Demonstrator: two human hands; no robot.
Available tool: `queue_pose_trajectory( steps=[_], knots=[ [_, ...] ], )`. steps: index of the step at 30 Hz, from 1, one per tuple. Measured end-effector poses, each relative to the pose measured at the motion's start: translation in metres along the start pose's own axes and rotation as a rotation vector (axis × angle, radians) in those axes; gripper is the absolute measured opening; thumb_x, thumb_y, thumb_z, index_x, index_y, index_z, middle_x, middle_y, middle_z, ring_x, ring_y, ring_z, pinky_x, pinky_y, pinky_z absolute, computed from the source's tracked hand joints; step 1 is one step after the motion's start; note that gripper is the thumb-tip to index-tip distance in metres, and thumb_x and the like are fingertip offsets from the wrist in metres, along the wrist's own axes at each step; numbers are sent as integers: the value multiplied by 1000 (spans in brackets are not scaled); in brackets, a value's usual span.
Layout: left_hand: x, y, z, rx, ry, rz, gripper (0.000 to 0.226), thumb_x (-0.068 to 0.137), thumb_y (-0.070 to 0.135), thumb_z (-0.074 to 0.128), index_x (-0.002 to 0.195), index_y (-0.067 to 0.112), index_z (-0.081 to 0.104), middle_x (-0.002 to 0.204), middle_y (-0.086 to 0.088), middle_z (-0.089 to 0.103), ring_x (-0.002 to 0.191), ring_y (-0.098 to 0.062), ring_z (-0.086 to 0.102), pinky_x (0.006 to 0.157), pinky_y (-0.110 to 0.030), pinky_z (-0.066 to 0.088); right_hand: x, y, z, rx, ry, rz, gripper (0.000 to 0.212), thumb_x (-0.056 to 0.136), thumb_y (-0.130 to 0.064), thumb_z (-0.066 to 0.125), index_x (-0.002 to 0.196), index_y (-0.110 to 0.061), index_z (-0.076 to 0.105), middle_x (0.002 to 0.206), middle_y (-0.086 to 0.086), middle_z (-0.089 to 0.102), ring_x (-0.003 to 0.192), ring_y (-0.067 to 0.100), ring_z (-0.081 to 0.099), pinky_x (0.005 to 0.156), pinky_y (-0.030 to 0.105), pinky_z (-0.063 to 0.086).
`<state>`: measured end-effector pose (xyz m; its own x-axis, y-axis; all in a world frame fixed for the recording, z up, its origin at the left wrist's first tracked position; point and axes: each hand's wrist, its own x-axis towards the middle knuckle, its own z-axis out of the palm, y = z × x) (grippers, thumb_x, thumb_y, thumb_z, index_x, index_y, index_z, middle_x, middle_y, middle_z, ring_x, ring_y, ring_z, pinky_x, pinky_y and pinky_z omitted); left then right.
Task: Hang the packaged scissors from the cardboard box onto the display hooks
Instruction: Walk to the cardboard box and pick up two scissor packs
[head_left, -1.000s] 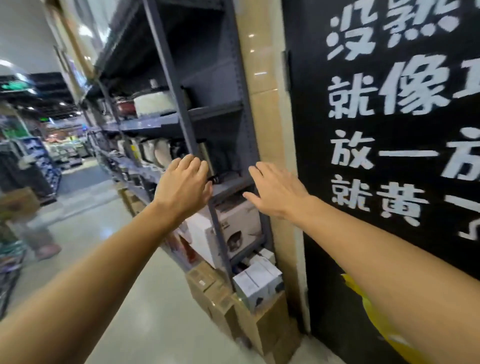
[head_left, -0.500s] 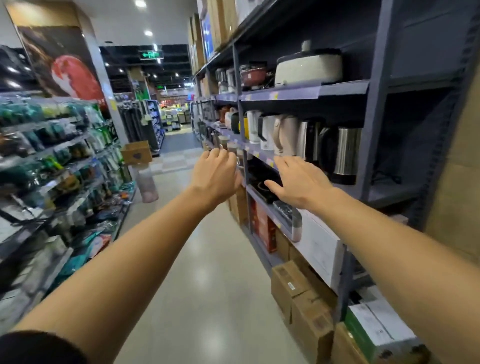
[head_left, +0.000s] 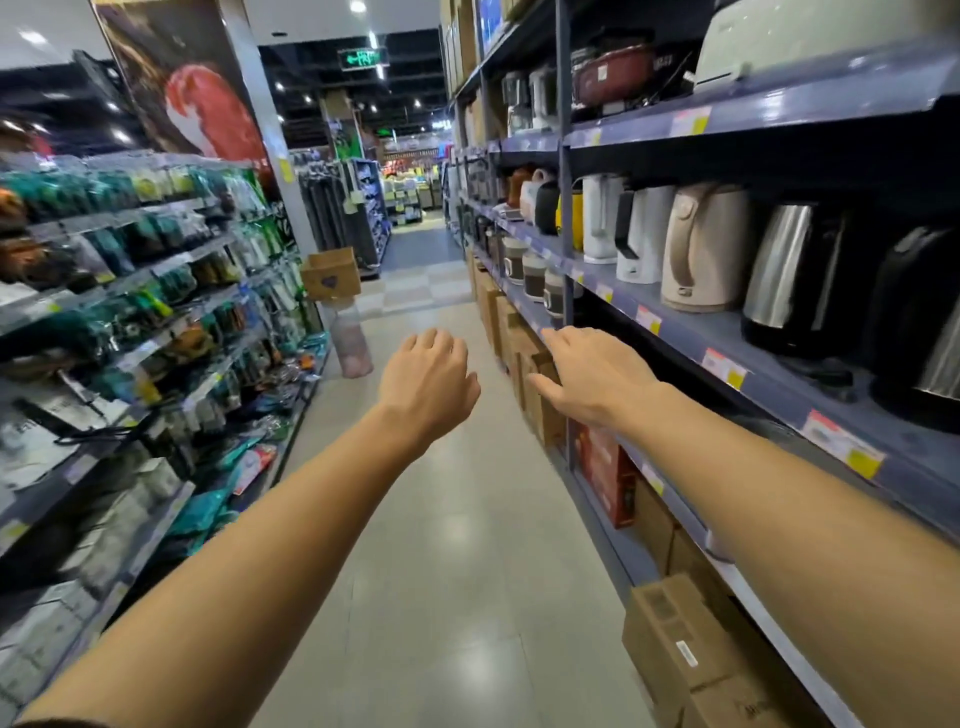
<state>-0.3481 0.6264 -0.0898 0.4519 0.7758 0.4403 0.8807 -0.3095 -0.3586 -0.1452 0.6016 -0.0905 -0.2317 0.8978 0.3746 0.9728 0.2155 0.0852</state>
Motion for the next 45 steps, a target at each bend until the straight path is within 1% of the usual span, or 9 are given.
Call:
queue_pose_trajectory(
  steps=[5, 10, 13, 18, 21, 31, 38, 42, 45],
  knots=[
    [101, -72, 59, 32, -12, -116, 34, 92, 36, 43, 100, 8, 60, 105, -14, 66, 100, -31, 60, 89, -40, 46, 132, 26, 44, 48, 41, -64, 50, 94, -53, 41, 119, -10, 47, 122, 12, 59, 116, 32, 53, 96, 44, 39],
    [159, -134, 114, -153, -28, -399, 35, 92, 41, 46, 97, 9, 60, 103, -11, 64, 97, -32, 59, 74, -37, 46, 240, 18, 83, 120, 6, -120, 52, 95, -53, 41, 122, -9, 47, 124, 13, 57, 117, 33, 52, 97, 43, 40],
    [187, -168, 155, -174, -7, -442, 31, 91, 39, 46, 95, 11, 59, 101, -9, 64, 96, -31, 59, 73, -37, 47, 300, 9, 114, 164, -25, -141, 52, 96, -52, 41, 125, -9, 47, 127, 13, 55, 118, 31, 50, 95, 42, 41],
    [236, -224, 241, -4, -75, -271, 28, 87, 34, 46, 92, 9, 58, 90, -13, 65, 88, -32, 60, 79, -41, 49, 396, -12, 181, 210, -98, -169, 51, 96, -52, 40, 128, -13, 42, 129, 9, 51, 114, 30, 51, 83, 43, 46],
    [271, -263, 299, 21, -124, -228, 30, 87, 36, 47, 94, 9, 58, 94, -13, 66, 93, -32, 60, 83, -41, 47, 465, -21, 214, 161, -112, -202, 52, 96, -52, 39, 131, -13, 40, 131, 9, 50, 117, 31, 50, 83, 44, 45],
    [429, -406, 418, -121, -23, -322, 26, 90, 32, 50, 95, 7, 59, 96, -12, 64, 94, -29, 59, 83, -39, 47, 703, -45, 297, 149, -167, -234, 53, 98, -52, 38, 133, -13, 39, 131, 9, 49, 118, 29, 49, 87, 42, 45],
    [551, -433, 507, -110, -54, -231, 24, 89, 30, 50, 93, 8, 59, 95, -13, 63, 94, -30, 58, 83, -39, 44, 842, -7, 353, 180, -118, -189, 54, 97, -53, 40, 133, -13, 41, 132, 9, 52, 120, 30, 50, 92, 44, 46],
    [624, -450, 567, 17, -105, -114, 21, 87, 30, 49, 93, 10, 55, 96, -11, 60, 93, -31, 54, 85, -38, 39, 937, 25, 391, 129, -72, -204, 55, 96, -53, 40, 132, -11, 43, 134, 11, 52, 121, 31, 50, 94, 42, 43],
    [690, -474, 590, 57, -129, -80, 23, 88, 30, 50, 97, 9, 54, 98, -12, 61, 94, -33, 57, 79, -38, 41, 1021, 55, 408, 167, -50, -195, 58, 96, -53, 40, 135, -9, 41, 137, 12, 50, 124, 32, 48, 95, 43, 43]
  ],
)
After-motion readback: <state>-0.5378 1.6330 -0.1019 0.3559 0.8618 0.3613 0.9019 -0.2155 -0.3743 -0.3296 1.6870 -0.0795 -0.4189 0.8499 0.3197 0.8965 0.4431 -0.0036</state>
